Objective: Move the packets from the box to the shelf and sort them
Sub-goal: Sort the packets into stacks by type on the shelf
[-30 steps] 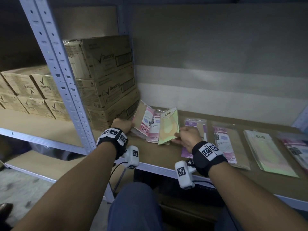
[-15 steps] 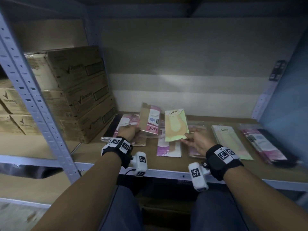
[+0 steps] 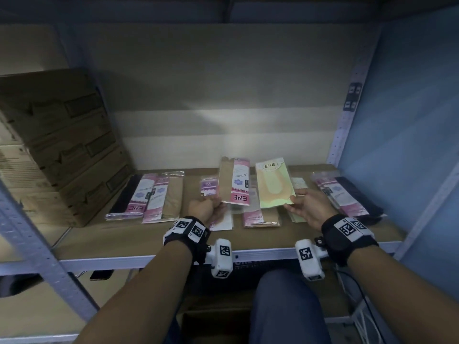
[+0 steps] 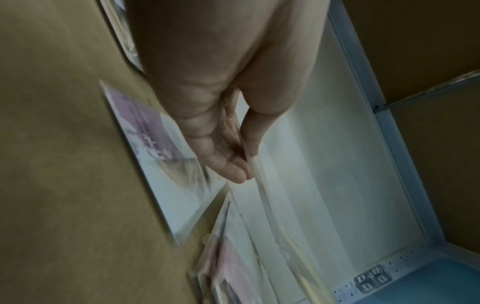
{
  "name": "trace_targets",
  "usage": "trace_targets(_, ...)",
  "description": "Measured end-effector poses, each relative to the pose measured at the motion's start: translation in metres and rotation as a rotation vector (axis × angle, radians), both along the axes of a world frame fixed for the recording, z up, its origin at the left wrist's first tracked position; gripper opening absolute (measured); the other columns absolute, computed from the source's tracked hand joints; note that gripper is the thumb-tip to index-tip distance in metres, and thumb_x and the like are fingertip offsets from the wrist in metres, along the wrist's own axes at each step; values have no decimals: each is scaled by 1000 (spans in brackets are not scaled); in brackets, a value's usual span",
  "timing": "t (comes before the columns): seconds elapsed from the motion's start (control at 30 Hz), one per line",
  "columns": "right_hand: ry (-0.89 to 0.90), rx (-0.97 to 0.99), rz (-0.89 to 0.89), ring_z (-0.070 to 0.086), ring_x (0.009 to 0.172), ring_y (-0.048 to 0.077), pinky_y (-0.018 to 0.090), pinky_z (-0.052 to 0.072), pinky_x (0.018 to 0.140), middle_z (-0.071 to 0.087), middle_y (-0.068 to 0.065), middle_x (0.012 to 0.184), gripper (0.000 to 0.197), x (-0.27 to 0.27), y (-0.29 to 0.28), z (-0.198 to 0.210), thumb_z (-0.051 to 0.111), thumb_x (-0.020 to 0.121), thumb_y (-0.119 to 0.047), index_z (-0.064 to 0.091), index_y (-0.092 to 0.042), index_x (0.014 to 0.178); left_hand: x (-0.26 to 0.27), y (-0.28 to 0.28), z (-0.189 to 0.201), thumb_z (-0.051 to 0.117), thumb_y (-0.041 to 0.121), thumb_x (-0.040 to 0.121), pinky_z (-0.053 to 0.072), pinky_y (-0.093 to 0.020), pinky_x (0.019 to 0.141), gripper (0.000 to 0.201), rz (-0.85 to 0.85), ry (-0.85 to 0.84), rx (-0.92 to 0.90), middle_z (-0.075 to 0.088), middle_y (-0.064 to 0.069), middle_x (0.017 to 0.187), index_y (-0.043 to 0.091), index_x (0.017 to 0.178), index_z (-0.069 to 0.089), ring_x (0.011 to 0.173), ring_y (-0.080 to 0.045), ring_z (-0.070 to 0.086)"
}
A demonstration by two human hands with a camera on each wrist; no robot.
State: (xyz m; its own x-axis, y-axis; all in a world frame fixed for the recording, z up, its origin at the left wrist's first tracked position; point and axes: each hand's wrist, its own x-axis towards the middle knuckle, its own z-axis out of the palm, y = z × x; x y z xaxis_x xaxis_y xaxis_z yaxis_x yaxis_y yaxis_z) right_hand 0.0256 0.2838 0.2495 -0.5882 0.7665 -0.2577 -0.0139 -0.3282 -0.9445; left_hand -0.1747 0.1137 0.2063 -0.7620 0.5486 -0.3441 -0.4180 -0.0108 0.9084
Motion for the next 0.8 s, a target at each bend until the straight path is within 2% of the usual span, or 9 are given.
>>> trace_targets(0.1,-1,-6,-3,58,107,32,31,58,75,57,22,121,30,9,3,0,46,91,12,47,5,119,6,8,-1,64,2,86,60,-36,73,13,5,-35,26,72,-21,90,-1,99,64,76,-27,71)
trace_targets(0.2,-8,4,-23,59,106,34,32,58,75,58,22,120,26,15,9,1,47,91,11,48,4,116,11,14,0,62,-2,86,60,-37,76,14,-3,-57,51,71,-23,94,-2,100,63,87,-32,71)
trace_targets(0.4,-35,44,-88,60,92,29,32,58,73,58,19,109,14,24,19,2,46,91,11,52,-1,97,19,23,2,58,-7,87,61,-30,63,22,-12,-62,114,72,-23,95,-4,108,62,87,-34,71)
trace_targets(0.47,-49,52,-119,58,95,31,35,56,78,56,19,110,18,28,26,1,46,91,11,51,1,105,21,25,1,57,-7,87,61,-30,64,24,-23,-68,122,71,-25,99,-5,111,60,93,-36,70)
trace_targets(0.53,-70,54,-162,60,87,29,36,55,79,57,18,108,22,31,33,-3,47,90,11,52,1,109,23,26,2,56,-7,88,61,-30,64,25,-23,-67,122,68,-27,104,-6,112,59,97,-37,69)
trace_targets(0.63,-127,80,-216,59,75,24,33,56,72,58,13,94,20,35,41,-10,47,90,11,55,0,105,25,27,2,56,-7,88,61,-32,67,24,-25,-63,124,67,-28,107,-6,111,59,94,-36,69)
trace_targets(0.7,-184,99,-232,58,74,23,31,57,67,57,13,94,18,36,47,-17,48,90,10,56,-1,102,25,27,-1,57,-6,88,61,-33,69,24,-27,-59,121,67,-28,108,-6,112,58,90,-34,70)
trace_targets(0.8,-349,189,-258,59,68,24,40,58,76,61,17,101,20,38,54,-31,54,87,7,61,1,104,25,27,-4,56,-4,89,61,-31,68,25,-31,-53,119,67,-26,108,-6,114,57,83,-28,70)
